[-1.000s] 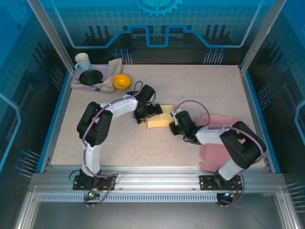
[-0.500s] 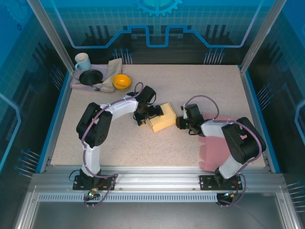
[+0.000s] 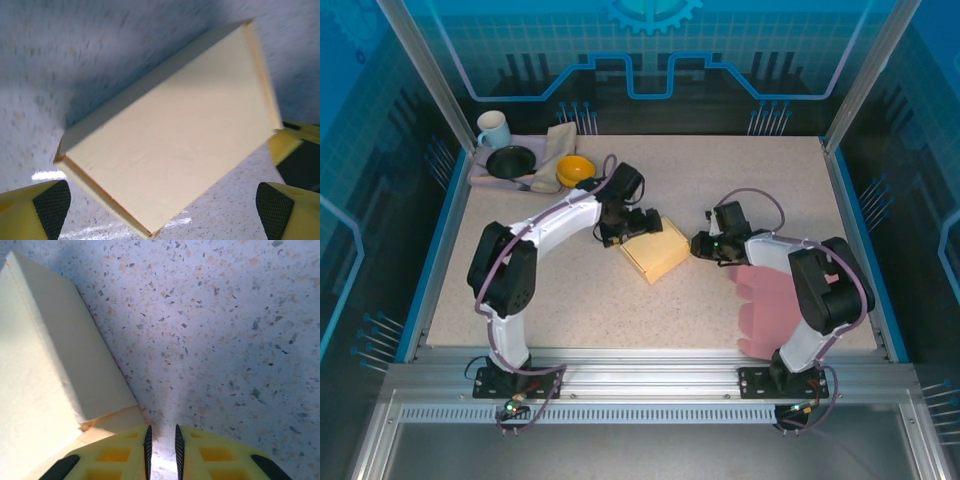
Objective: Fold the paper box
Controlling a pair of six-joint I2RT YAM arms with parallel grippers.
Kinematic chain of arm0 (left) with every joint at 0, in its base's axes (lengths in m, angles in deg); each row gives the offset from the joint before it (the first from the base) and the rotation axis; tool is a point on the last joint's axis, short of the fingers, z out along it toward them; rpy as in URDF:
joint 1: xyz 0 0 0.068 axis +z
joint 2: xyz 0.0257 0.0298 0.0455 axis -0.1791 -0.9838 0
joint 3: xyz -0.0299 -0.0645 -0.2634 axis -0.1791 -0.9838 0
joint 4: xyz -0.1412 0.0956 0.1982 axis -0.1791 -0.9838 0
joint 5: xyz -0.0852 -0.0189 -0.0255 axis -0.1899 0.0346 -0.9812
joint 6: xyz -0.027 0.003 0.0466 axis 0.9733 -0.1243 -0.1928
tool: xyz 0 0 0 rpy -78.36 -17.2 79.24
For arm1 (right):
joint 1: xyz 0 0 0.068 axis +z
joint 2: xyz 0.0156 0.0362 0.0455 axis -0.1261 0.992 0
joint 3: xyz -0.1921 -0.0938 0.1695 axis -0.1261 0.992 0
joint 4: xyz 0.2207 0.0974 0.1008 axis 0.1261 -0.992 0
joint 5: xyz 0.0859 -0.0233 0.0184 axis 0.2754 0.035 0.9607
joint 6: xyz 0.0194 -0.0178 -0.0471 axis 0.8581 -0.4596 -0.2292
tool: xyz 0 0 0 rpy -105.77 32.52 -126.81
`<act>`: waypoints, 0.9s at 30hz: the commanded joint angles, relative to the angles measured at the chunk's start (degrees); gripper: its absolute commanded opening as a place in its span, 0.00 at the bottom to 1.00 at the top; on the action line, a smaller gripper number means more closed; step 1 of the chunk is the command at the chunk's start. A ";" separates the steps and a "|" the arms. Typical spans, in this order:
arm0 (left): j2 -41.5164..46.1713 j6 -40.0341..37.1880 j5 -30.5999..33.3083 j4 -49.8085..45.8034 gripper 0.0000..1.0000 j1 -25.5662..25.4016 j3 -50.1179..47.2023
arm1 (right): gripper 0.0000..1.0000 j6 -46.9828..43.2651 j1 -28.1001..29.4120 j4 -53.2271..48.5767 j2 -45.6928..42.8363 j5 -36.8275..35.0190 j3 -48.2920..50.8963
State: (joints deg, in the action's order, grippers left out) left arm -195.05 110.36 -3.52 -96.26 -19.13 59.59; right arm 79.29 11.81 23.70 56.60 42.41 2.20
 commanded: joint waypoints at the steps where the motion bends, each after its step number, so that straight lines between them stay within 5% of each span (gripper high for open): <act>1: -0.98 -10.70 -1.43 1.61 0.99 1.62 4.57 | 0.20 5.60 -0.69 -7.72 -2.57 2.64 -1.10; 5: -7.08 -17.96 -2.78 3.12 0.98 2.27 10.09 | 0.19 14.03 -0.83 -6.93 -4.21 5.48 1.05; 12: -13.06 -23.11 -9.50 8.73 0.92 2.22 12.80 | 0.01 17.50 -1.99 -2.66 -2.08 8.79 2.19; 27: -17.08 -20.42 -14.59 13.77 0.89 -0.34 8.75 | 0.00 18.76 -2.64 5.47 3.71 12.62 2.21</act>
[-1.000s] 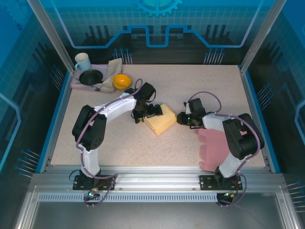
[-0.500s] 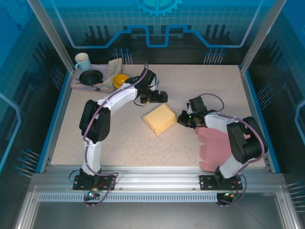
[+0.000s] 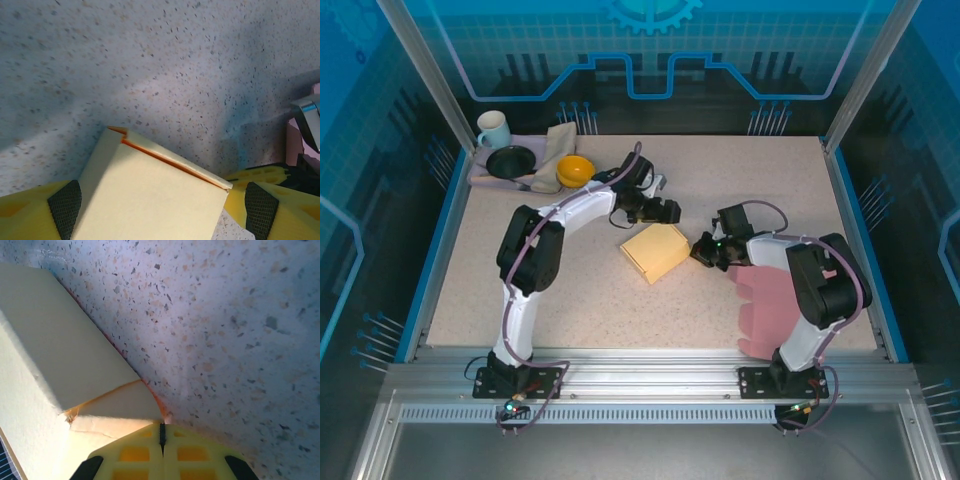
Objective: Fold the paper box
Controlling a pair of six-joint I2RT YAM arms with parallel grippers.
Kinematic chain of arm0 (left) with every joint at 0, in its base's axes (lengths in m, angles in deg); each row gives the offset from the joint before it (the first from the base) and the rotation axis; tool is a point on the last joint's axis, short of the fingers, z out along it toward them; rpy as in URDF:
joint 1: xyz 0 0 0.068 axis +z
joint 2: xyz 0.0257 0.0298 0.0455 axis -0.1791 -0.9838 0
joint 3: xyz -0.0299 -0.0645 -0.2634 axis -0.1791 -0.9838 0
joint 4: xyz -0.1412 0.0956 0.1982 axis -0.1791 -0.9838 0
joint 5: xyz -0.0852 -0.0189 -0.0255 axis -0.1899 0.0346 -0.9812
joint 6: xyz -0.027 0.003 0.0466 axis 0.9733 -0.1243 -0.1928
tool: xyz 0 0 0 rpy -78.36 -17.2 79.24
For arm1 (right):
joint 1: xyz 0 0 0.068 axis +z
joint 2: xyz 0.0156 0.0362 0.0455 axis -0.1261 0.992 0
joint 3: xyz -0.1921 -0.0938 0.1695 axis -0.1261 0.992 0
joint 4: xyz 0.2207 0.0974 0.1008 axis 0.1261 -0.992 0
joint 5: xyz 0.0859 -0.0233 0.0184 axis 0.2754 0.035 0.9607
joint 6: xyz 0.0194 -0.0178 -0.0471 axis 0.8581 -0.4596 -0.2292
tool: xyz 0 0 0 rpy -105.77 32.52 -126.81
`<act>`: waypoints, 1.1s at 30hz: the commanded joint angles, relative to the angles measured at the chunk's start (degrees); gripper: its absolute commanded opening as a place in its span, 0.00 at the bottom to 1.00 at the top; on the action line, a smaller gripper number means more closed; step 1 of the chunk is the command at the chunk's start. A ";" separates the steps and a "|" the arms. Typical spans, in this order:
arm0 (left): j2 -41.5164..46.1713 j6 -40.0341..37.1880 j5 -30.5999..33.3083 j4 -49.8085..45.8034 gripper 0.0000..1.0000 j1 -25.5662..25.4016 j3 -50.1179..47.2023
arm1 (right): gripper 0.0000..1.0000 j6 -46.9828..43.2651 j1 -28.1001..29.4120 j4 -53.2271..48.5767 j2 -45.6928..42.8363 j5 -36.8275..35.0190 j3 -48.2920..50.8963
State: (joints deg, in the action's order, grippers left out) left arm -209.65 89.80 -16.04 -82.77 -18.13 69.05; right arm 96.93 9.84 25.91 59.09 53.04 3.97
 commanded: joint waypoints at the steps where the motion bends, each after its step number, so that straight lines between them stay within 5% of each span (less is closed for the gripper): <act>1: -2.81 0.12 -2.08 0.19 0.89 -1.71 -0.75 | 0.00 1.37 -0.65 4.22 1.55 2.40 0.55; 17: -2.44 3.67 -8.69 3.68 0.88 -7.96 -3.19 | 0.01 1.46 0.06 22.22 6.37 12.97 -3.49; 27: -1.80 7.98 -13.59 7.20 0.88 -8.84 -3.34 | 0.01 -1.06 1.16 14.00 6.71 10.56 -9.42; 33: -0.74 10.00 -6.70 2.87 0.89 -5.23 -3.47 | 0.03 -4.92 0.16 3.08 5.73 4.83 -11.37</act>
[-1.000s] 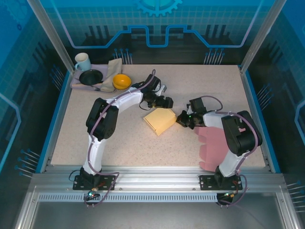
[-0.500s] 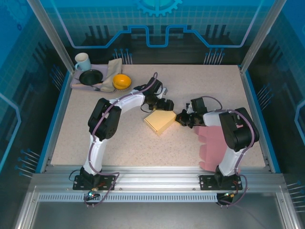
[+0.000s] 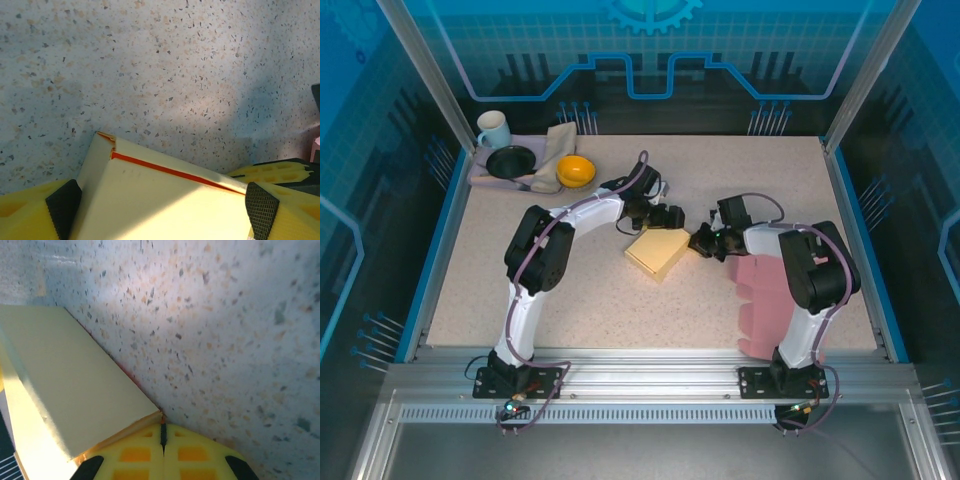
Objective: Fold the paper box
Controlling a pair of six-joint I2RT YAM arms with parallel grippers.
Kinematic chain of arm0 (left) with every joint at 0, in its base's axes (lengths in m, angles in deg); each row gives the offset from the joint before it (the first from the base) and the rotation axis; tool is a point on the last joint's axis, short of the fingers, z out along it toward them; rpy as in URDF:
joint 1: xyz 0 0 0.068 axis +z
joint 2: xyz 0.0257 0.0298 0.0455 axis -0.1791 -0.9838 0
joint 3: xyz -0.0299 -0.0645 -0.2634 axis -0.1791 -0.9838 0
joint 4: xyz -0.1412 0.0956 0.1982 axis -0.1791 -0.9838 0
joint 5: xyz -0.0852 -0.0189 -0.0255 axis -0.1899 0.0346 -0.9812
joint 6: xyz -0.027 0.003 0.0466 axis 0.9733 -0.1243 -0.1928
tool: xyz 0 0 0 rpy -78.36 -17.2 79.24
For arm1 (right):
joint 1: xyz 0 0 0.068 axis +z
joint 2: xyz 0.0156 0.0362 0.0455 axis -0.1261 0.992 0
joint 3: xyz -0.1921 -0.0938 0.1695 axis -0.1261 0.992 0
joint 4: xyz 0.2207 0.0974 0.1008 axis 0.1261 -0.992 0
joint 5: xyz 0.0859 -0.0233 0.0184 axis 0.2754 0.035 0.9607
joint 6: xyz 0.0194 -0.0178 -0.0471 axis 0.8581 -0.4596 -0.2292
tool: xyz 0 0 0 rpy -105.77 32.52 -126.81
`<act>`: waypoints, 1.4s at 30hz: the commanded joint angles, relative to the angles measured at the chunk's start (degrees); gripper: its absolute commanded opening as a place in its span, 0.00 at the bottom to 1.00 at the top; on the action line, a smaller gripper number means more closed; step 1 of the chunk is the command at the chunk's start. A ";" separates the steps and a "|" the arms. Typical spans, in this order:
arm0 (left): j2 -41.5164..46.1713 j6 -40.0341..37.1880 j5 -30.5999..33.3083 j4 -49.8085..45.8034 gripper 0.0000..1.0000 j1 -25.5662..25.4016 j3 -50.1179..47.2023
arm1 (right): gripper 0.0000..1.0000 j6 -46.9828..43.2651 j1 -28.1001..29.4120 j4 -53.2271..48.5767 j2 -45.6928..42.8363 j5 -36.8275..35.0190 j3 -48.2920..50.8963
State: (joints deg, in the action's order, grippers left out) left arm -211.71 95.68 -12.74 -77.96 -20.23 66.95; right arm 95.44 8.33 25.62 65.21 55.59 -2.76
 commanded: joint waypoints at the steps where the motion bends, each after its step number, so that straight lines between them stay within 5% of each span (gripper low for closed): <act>1: 1.68 4.26 -8.47 -2.77 0.90 -2.20 -1.46 | 0.03 -4.09 1.38 2.06 -0.69 1.84 -4.94; 12: 7.75 4.41 -3.61 -3.79 0.99 7.00 -5.75 | 0.06 -11.83 -1.81 -16.05 -4.17 -4.33 -7.21; 20: 16.88 7.60 -4.71 2.75 0.99 7.15 -20.36 | 0.06 -13.69 -0.22 -20.46 -11.20 -2.78 -1.49; 26: 18.97 8.22 -4.33 4.91 0.99 3.74 -26.79 | 0.06 -5.35 6.12 -13.97 -15.74 -1.81 7.57; 42: 17.96 15.63 -1.85 6.46 0.99 -0.59 -30.21 | 0.05 9.44 14.53 3.46 -8.49 0.71 12.96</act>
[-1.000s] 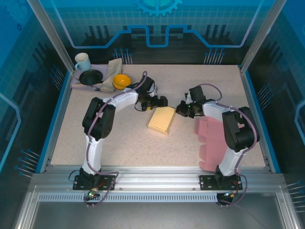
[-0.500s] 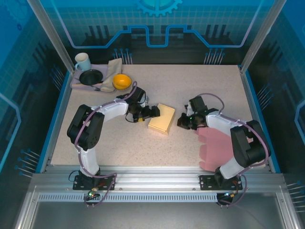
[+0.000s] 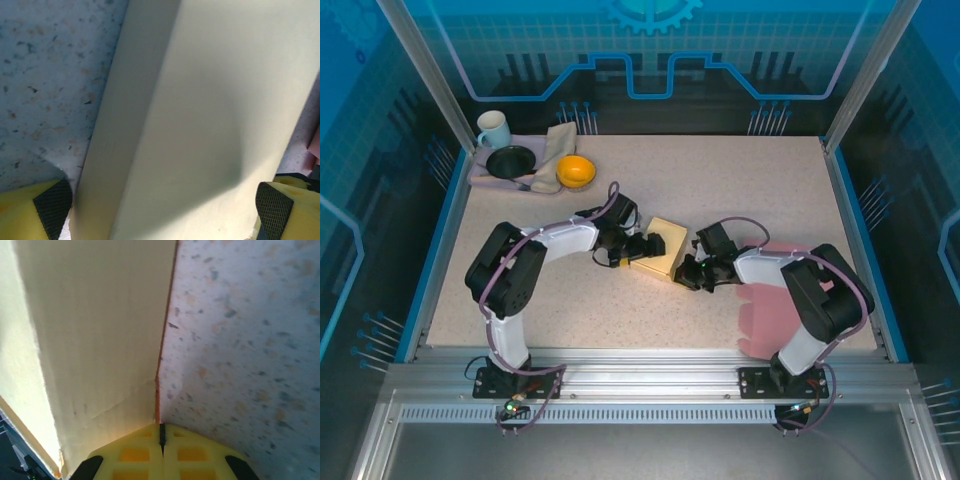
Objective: Fold the paper box
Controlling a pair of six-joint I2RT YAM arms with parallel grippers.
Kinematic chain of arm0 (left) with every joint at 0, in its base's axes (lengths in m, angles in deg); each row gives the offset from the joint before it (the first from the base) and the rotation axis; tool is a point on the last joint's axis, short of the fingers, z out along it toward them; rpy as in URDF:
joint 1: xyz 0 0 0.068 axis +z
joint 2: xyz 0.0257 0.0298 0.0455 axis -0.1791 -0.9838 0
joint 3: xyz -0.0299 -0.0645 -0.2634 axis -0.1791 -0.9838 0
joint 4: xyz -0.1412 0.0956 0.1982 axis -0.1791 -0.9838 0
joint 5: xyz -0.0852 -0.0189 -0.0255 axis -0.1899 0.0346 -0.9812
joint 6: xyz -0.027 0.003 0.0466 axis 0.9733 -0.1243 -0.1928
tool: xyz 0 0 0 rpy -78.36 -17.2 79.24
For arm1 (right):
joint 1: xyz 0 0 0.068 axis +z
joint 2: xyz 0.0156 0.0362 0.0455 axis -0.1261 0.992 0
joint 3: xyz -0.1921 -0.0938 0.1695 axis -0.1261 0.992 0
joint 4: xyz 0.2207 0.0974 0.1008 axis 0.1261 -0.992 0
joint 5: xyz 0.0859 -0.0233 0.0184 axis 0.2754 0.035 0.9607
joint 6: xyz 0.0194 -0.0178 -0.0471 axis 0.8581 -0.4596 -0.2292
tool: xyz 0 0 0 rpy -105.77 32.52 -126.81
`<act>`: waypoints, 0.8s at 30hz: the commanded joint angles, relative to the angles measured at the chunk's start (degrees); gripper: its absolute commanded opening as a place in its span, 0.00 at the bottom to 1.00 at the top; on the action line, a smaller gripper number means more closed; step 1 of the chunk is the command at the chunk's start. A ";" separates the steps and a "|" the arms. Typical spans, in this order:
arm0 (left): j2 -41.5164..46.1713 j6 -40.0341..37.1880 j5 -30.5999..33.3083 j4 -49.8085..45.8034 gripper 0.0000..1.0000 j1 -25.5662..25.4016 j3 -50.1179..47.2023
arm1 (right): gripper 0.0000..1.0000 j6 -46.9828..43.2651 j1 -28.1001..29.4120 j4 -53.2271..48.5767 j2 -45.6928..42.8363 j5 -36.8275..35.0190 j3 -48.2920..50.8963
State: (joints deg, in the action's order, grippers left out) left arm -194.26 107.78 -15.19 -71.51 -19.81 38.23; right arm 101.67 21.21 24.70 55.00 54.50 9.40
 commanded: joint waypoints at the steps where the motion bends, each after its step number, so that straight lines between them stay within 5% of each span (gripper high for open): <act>1: 0.49 4.48 0.52 0.34 0.99 -1.21 -1.88 | 0.05 3.72 1.76 5.23 1.87 2.05 0.83; 13: 2.34 19.91 1.28 7.09 0.99 -7.43 -5.19 | 0.05 11.83 4.48 14.50 1.46 5.79 -3.52; 24: 0.65 17.73 3.38 2.19 0.99 -8.48 -0.06 | 0.06 10.94 5.26 12.51 1.58 3.16 -6.80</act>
State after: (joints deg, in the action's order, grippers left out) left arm -192.03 124.02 -3.17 -66.64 -24.03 35.37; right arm 112.36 23.35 27.13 56.77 54.22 7.06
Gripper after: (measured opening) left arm 0.987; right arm 0.057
